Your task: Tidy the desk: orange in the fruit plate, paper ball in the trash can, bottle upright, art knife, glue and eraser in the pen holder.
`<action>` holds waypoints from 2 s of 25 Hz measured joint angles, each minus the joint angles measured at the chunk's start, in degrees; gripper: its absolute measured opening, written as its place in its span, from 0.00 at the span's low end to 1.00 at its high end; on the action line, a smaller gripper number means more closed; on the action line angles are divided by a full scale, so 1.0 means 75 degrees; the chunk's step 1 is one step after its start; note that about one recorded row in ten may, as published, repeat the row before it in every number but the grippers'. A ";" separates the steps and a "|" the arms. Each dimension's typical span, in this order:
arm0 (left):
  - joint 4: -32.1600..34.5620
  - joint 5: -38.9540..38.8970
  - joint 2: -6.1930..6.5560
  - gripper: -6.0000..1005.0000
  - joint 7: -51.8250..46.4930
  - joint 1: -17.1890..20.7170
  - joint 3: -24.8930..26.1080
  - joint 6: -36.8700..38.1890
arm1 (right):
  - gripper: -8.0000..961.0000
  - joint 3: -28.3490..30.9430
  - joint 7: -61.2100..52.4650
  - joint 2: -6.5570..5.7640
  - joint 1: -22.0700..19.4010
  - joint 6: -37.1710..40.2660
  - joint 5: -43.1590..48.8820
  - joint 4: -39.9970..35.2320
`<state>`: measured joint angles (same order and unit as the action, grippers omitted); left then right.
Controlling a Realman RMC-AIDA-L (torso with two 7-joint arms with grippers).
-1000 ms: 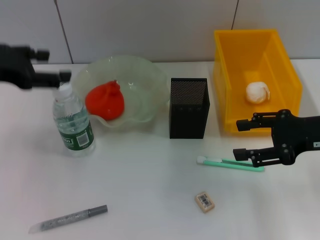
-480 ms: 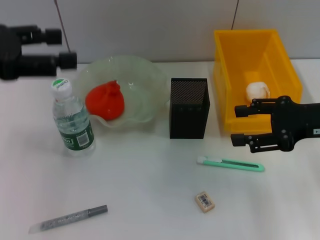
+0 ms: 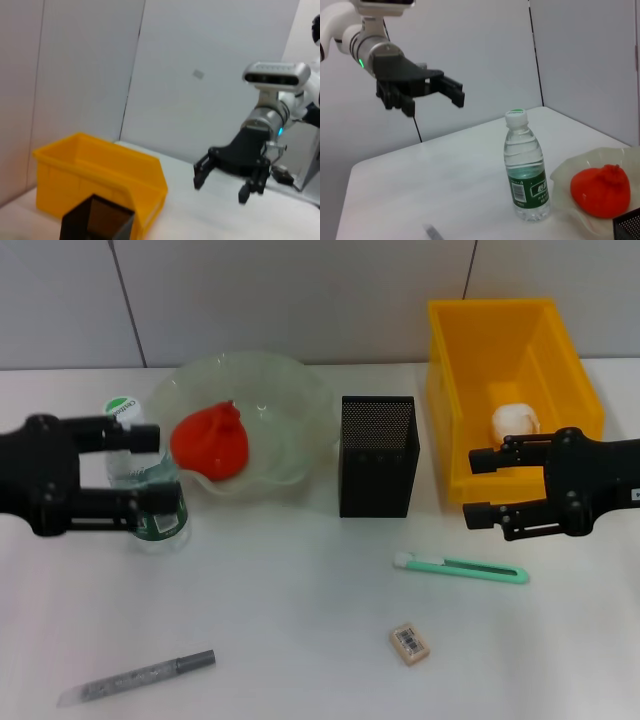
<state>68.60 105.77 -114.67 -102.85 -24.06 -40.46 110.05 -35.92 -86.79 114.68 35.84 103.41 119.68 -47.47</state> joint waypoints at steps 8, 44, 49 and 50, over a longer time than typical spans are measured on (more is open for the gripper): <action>-0.0604 0.0897 -0.0282 0.81 0.0967 -0.0211 -0.0094 -0.0264 | 0.80 -0.0025 -0.0150 -0.0063 -0.0009 -0.0031 0.0110 -0.0001; -0.4747 0.1237 -0.0483 0.81 0.4860 -0.0095 -0.0285 -0.1755 | 0.80 -0.4197 -0.3157 0.0131 0.3091 -0.1005 0.3628 -0.0410; -0.4839 0.1212 -0.0489 0.81 0.4994 -0.0042 -0.0273 -0.1762 | 0.80 -0.4453 -0.3184 0.0447 0.3085 -0.1479 0.4140 -0.0360; -0.4844 0.1211 -0.0489 0.81 0.4997 -0.0041 -0.0269 -0.1762 | 0.80 -0.4487 -0.3176 0.0500 0.3073 -0.1564 0.4211 -0.0358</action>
<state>32.27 114.85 -118.33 -65.38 -24.36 -42.47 96.83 -69.58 -110.61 118.43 58.89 91.68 151.26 -50.15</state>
